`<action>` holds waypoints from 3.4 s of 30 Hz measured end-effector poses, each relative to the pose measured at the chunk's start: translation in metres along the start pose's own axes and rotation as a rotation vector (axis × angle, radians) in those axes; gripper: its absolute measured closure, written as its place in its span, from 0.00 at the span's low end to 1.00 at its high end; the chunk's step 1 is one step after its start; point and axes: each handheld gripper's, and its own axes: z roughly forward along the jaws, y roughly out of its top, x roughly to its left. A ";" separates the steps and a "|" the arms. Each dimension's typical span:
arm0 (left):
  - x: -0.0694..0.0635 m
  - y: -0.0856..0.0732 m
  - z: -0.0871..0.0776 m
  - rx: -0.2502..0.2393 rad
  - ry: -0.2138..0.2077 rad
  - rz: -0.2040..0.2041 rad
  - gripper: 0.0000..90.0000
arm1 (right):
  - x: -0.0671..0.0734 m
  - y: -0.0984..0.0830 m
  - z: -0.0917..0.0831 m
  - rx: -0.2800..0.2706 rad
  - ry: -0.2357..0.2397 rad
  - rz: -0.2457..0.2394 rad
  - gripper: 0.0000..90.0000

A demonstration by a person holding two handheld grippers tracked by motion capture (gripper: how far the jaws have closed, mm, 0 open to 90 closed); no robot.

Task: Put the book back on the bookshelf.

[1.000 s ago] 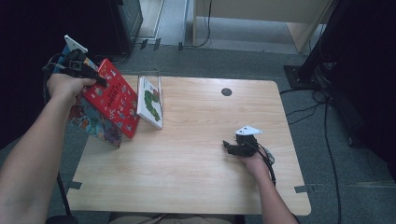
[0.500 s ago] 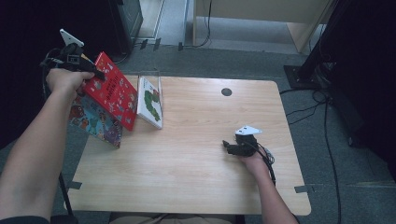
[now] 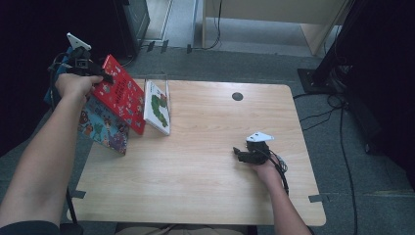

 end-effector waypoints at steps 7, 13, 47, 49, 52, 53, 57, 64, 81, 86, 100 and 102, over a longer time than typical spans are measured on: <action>0.001 0.001 -0.006 0.002 -0.043 -0.021 0.81 | 0.000 0.000 0.000 0.000 0.000 0.001 0.37; 0.002 0.002 -0.013 0.004 -0.019 -0.012 0.76 | 0.000 0.000 0.000 0.001 0.002 0.000 0.37; -0.013 -0.018 -0.058 -0.087 -0.147 0.070 0.64 | 0.000 0.000 0.000 0.002 0.005 0.001 0.36; -0.017 -0.022 -0.056 -0.088 -0.150 0.081 0.63 | 0.001 0.000 0.000 0.001 0.004 0.002 0.36; -0.020 -0.027 -0.052 -0.079 -0.168 0.094 0.61 | 0.001 0.000 0.000 0.003 0.006 -0.002 0.35; -0.022 -0.029 -0.051 -0.085 -0.172 0.101 0.61 | 0.001 0.000 0.000 0.003 0.006 -0.001 0.34; -0.030 -0.034 -0.051 -0.089 -0.160 0.144 0.59 | 0.000 0.000 0.000 0.007 0.002 -0.002 0.30; -0.042 -0.041 -0.056 -0.091 -0.179 0.168 0.55 | 0.000 0.000 0.000 0.012 0.007 0.000 0.28; -0.055 -0.077 -0.051 -0.101 -0.223 0.216 0.52 | 0.002 0.001 0.002 0.027 0.031 -0.016 0.20; -0.063 -0.087 -0.048 -0.113 -0.240 0.246 0.51 | 0.002 0.001 0.002 0.024 0.034 -0.020 0.18; -0.079 -0.115 -0.023 -0.111 -0.291 0.275 0.51 | 0.001 0.000 0.002 0.027 0.036 -0.020 0.17; -0.080 -0.120 -0.018 -0.113 -0.284 0.283 0.51 | 0.002 0.000 0.002 0.027 0.036 -0.021 0.17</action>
